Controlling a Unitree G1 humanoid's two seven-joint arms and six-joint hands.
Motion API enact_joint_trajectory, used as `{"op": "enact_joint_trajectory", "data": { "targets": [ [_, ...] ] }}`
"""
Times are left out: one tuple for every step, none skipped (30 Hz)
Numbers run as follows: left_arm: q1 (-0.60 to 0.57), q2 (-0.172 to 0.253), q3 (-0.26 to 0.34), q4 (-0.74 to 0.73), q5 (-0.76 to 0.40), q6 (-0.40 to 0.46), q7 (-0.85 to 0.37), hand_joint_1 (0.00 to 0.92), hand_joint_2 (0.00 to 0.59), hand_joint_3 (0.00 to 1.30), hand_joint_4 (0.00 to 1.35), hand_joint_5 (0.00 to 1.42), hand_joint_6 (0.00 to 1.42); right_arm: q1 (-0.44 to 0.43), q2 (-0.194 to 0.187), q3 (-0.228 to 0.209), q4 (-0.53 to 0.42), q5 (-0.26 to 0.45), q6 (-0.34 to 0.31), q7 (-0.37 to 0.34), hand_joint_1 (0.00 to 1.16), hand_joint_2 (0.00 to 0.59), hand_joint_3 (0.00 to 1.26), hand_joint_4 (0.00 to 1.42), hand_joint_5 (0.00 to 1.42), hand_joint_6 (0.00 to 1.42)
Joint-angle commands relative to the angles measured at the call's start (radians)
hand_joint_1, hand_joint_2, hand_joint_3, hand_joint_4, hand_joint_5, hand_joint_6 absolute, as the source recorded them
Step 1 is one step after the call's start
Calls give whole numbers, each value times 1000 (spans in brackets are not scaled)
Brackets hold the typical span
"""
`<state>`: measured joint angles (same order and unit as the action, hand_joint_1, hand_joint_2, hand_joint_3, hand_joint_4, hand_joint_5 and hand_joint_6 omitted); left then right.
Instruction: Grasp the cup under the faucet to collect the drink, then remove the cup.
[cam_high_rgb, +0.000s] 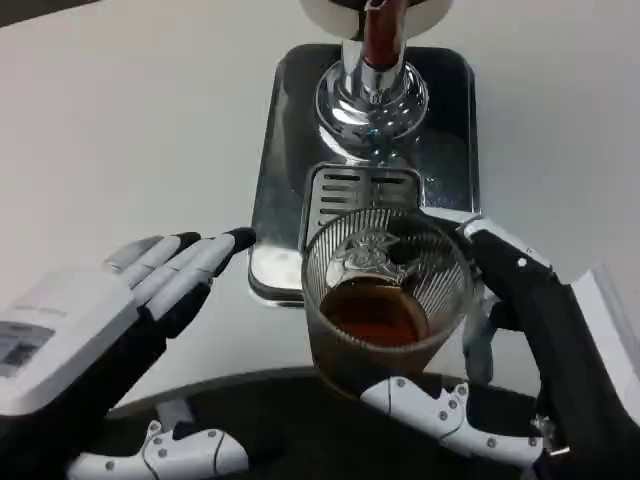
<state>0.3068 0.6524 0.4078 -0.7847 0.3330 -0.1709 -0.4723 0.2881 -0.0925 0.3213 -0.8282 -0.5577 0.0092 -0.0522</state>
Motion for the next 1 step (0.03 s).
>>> {"op": "enact_joint_trajectory", "data": {
  "targets": [
    [19, -3, 2, -12, -1, -14, -13, 0, 93, 0, 0, 0, 0, 15, 3, 6, -36, 14, -64, -2, 810, 232, 850, 959, 1147, 1273]
  ]
}}
